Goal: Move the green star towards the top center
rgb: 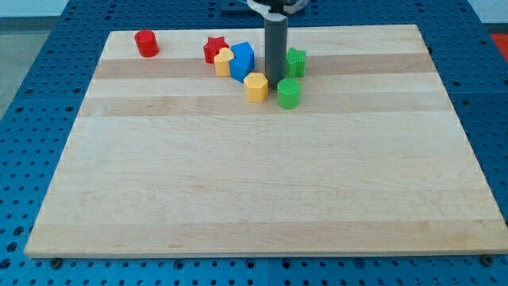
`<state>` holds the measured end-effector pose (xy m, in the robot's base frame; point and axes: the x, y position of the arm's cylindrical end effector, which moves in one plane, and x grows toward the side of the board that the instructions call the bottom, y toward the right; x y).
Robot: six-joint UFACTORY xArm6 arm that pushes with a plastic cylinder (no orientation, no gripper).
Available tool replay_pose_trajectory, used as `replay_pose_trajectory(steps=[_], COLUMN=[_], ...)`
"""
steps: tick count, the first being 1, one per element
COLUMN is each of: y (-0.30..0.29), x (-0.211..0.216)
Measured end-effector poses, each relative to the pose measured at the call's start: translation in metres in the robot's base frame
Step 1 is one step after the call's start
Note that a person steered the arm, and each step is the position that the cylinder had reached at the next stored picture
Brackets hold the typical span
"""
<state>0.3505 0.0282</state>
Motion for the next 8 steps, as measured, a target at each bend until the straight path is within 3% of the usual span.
replay_pose_trajectory(steps=[2,5,8], y=[0.052,0.041,0.021], x=[-0.012,-0.072,-0.051])
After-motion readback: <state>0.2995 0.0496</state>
